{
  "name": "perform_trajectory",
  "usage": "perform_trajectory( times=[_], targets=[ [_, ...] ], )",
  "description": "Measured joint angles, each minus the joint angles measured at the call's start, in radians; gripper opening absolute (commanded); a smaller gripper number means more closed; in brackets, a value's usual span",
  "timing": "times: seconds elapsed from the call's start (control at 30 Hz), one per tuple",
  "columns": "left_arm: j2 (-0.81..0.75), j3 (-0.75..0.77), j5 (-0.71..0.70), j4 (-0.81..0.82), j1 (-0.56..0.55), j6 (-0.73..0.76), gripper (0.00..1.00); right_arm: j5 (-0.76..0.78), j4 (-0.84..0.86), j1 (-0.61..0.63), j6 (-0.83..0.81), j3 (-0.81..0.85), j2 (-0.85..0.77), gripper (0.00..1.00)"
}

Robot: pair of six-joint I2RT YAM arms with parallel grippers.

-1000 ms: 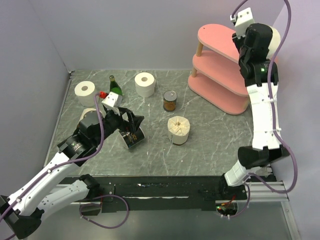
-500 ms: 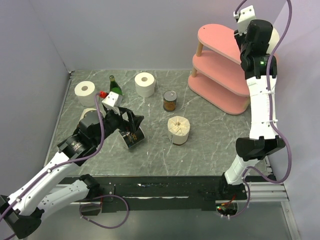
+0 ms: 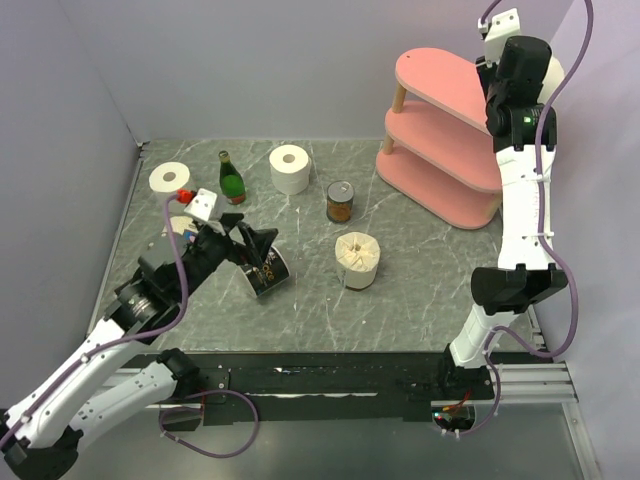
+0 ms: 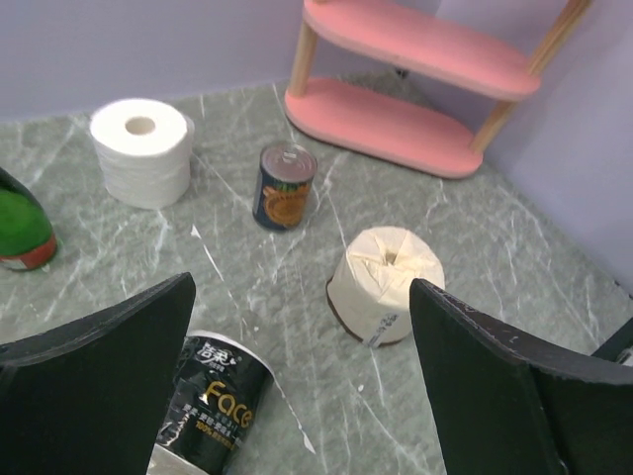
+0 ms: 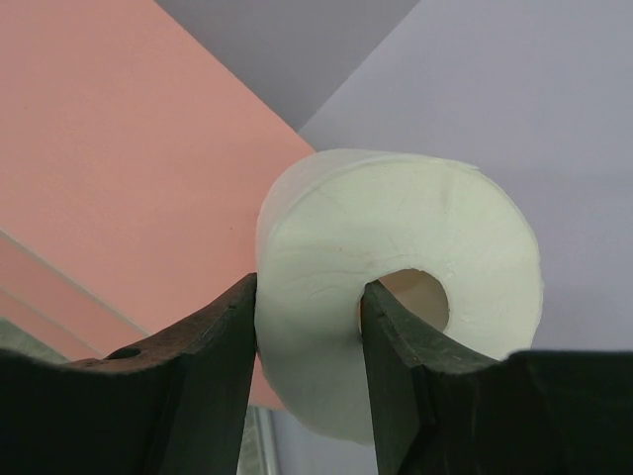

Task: Place and organize the paper towels onto the shelf

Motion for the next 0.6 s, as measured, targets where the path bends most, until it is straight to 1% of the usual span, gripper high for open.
perform_trajectory(
  times=[0.17,0.6],
  targets=[
    [-0.044,-0.012,-0.036,0.024,-0.001,0.004,0.96,-0.011,-0.008,-0.004,0.023,0.002,0.003,0.49],
    [-0.022,-0.016,-0.05,0.037,-0.001,0.008,0.96,-0.066,-0.004,-0.041,0.059,0.002,0.008,0.51]
  ],
)
